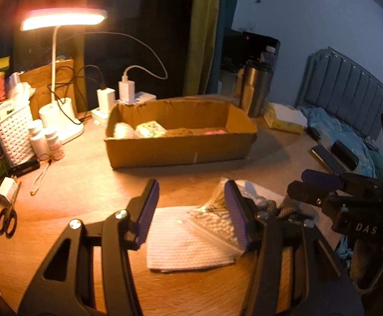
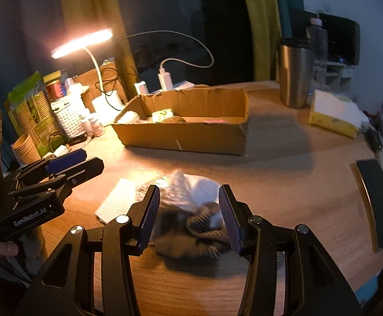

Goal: Organize soft objects
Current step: 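Move both grippers toward the cotton swab bag and grey fabric on the cloth, then grasp the cotton swab bag with the left gripper while the right grasps the grey dotted glove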

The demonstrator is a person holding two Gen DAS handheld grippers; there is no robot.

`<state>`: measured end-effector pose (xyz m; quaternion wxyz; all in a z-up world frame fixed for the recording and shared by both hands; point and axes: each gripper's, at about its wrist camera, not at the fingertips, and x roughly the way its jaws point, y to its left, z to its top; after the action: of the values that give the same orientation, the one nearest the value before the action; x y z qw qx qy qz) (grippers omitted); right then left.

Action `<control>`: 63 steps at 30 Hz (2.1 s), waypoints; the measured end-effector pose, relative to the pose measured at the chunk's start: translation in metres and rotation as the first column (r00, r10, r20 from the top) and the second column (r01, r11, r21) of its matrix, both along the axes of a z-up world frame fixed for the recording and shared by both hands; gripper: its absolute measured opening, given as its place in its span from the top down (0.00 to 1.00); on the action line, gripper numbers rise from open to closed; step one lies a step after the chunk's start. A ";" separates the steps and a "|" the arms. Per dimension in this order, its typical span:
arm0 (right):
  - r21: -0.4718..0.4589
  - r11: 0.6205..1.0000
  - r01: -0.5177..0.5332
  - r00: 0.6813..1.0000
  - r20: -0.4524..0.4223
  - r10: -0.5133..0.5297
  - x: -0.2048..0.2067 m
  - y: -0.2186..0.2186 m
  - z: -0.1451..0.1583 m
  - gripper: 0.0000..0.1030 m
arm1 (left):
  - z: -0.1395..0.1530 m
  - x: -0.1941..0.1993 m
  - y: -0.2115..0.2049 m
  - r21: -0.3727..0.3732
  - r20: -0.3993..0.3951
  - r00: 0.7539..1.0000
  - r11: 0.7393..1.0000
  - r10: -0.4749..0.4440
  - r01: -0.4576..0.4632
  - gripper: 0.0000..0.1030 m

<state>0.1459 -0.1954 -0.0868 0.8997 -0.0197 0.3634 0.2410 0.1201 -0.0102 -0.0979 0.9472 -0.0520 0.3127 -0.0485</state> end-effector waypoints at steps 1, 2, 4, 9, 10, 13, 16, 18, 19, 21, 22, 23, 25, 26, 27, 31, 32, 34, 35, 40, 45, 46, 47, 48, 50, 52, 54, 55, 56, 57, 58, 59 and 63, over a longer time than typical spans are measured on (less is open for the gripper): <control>0.004 1.000 0.008 1.000 -0.003 -0.008 0.001 -0.005 -0.002 0.52 | -0.001 0.002 -0.003 0.002 -0.007 1.000 1.000 -0.005 0.005 0.48; 0.008 1.000 0.013 1.000 -0.006 -0.013 0.001 -0.009 -0.003 0.52 | -0.003 0.004 -0.005 0.004 -0.015 1.000 1.000 -0.011 0.011 0.48; 0.016 1.000 0.026 1.000 -0.010 -0.026 0.002 -0.017 -0.006 0.52 | -0.006 0.007 -0.011 0.012 -0.029 0.999 1.000 -0.018 0.019 0.48; 0.030 0.998 0.047 0.998 -0.030 -0.046 0.006 -0.033 -0.015 0.52 | -0.016 0.016 -0.027 0.021 -0.070 0.996 0.998 -0.049 0.050 0.46; 0.030 0.998 0.049 0.998 -0.037 -0.048 0.007 -0.035 -0.017 0.52 | -0.018 0.018 -0.030 0.021 -0.079 0.995 0.998 -0.054 0.056 0.32; 0.028 0.998 0.053 0.997 -0.055 -0.051 0.009 -0.041 -0.024 0.52 | -0.024 0.023 -0.035 0.014 -0.093 0.994 0.998 -0.055 0.056 0.18; 0.026 0.998 0.057 0.996 -0.075 -0.055 0.010 -0.046 -0.033 0.52 | -0.028 0.028 -0.041 0.020 -0.105 0.993 0.998 -0.061 0.063 0.18; 0.022 0.998 0.058 0.994 -0.090 -0.056 0.010 -0.048 -0.039 0.52 | -0.032 0.032 -0.045 0.033 -0.118 0.991 0.997 -0.065 0.069 0.18; 0.018 0.998 0.054 0.994 -0.098 -0.052 0.009 -0.048 -0.041 0.50 | -0.035 0.035 -0.047 0.041 -0.126 0.990 0.997 -0.065 0.071 0.18; 0.011 0.999 0.040 0.993 -0.113 -0.038 0.007 -0.048 -0.047 0.44 | -0.040 0.039 -0.050 0.066 -0.140 0.988 0.995 -0.059 0.069 0.18; 0.011 0.999 0.031 0.993 -0.116 -0.029 0.006 -0.047 -0.049 0.43 | -0.043 0.042 -0.052 0.083 -0.152 0.987 0.994 -0.054 0.067 0.18; 0.009 1.000 0.022 0.993 -0.117 -0.020 0.005 -0.046 -0.051 0.43 | -0.045 0.043 -0.052 0.089 -0.158 0.986 0.994 -0.052 0.067 0.18; -0.004 1.000 0.008 0.993 -0.116 -0.008 0.003 -0.043 -0.053 0.37 | -0.049 0.047 -0.051 0.092 -0.172 0.984 0.993 -0.053 0.069 0.18; -0.013 1.000 0.001 0.993 -0.115 -0.003 0.001 -0.042 -0.055 0.36 | -0.050 0.047 -0.051 0.094 -0.175 0.983 0.993 -0.052 0.069 0.18; -0.019 1.000 -0.001 0.993 -0.115 -0.001 0.001 -0.040 -0.055 0.36 | -0.051 0.048 -0.052 0.098 -0.178 0.983 0.993 -0.052 0.070 0.18; -0.022 1.000 -0.010 0.994 -0.113 0.008 -0.001 -0.038 -0.057 0.36 | -0.054 0.051 -0.052 0.094 -0.192 0.979 0.992 -0.067 0.087 0.18; -0.021 1.000 -0.007 0.993 -0.114 0.005 0.000 -0.039 -0.057 0.36 | -0.056 0.051 -0.052 0.093 -0.197 0.978 0.992 -0.070 0.090 0.19; -0.019 1.000 -0.011 0.993 -0.117 0.009 0.000 -0.039 -0.057 0.41 | -0.059 0.052 -0.051 0.083 -0.207 0.975 0.992 -0.077 0.096 0.19; -0.019 1.000 -0.014 0.993 -0.115 0.012 0.000 -0.039 -0.057 0.43 | -0.060 0.051 -0.051 0.080 -0.211 0.974 0.992 -0.078 0.097 0.19; -0.042 0.999 -0.035 0.995 -0.095 0.031 -0.003 -0.032 -0.054 0.60 | -0.060 0.049 -0.052 0.078 -0.202 0.975 0.991 -0.089 0.106 0.29; -0.065 0.997 -0.050 0.997 -0.068 0.046 -0.008 -0.027 -0.051 0.73 | -0.058 0.046 -0.052 0.073 -0.191 0.976 0.990 -0.107 0.123 0.37; -0.066 0.997 -0.049 0.997 -0.063 0.044 -0.009 -0.027 -0.050 0.77 | -0.057 0.045 -0.052 0.071 -0.189 0.976 0.989 -0.112 0.127 0.38; -0.066 0.997 -0.046 0.997 -0.059 0.042 -0.009 -0.028 -0.048 0.81 | -0.057 0.044 -0.052 0.071 -0.185 0.976 0.989 -0.113 0.128 0.39; -0.067 0.997 -0.046 0.998 -0.056 0.042 -0.010 -0.027 -0.048 0.82 | -0.056 0.043 -0.052 0.071 -0.180 0.977 0.989 -0.116 0.130 0.39; -0.071 0.996 -0.050 0.998 -0.047 0.046 -0.012 -0.027 -0.045 0.82 | -0.053 0.040 -0.051 0.069 -0.172 0.978 0.989 -0.120 0.133 0.40; -0.075 0.996 -0.054 0.998 -0.036 0.051 -0.014 -0.026 -0.042 0.82 | -0.052 0.038 -0.051 0.066 -0.165 0.979 0.989 -0.121 0.134 0.40; -0.073 0.996 -0.053 0.998 -0.027 0.051 -0.015 -0.025 -0.039 0.82 | -0.050 0.035 -0.050 0.064 -0.159 0.980 0.989 -0.121 0.133 0.40; -0.074 0.996 -0.052 0.999 -0.021 0.050 -0.016 -0.025 -0.037 0.82 | -0.048 0.034 -0.049 0.062 -0.155 0.980 0.989 -0.121 0.132 0.40; -0.074 0.996 -0.051 0.999 -0.017 0.050 -0.017 -0.025 -0.035 0.82 | -0.047 0.033 -0.048 0.062 -0.151 0.981 0.989 -0.121 0.131 0.40; -0.075 0.996 -0.052 0.999 -0.010 0.052 -0.017 -0.024 -0.033 0.82 | -0.046 0.032 -0.047 0.061 -0.147 0.982 0.990 -0.120 0.130 0.40; -0.075 0.996 -0.054 0.999 -0.003 0.054 -0.018 -0.024 -0.031 0.82 | -0.044 0.030 -0.046 0.058 -0.143 0.983 0.990 -0.119 0.128 0.41; -0.074 0.996 -0.055 0.998 0.003 0.056 -0.019 -0.024 -0.029 0.82 | -0.041 0.029 -0.045 0.055 -0.137 0.984 0.990 -0.118 0.126 0.41; -0.076 0.996 -0.056 0.998 0.028 0.058 -0.022 -0.023 -0.019 0.82 | -0.033 0.024 -0.042 0.049 -0.117 0.987 0.991 -0.114 0.121 0.41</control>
<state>0.1242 -0.2186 -0.1059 0.8965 -0.0673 0.3578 0.2524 0.1442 -0.0520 -0.1313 0.9244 -0.0099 0.3698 -0.0926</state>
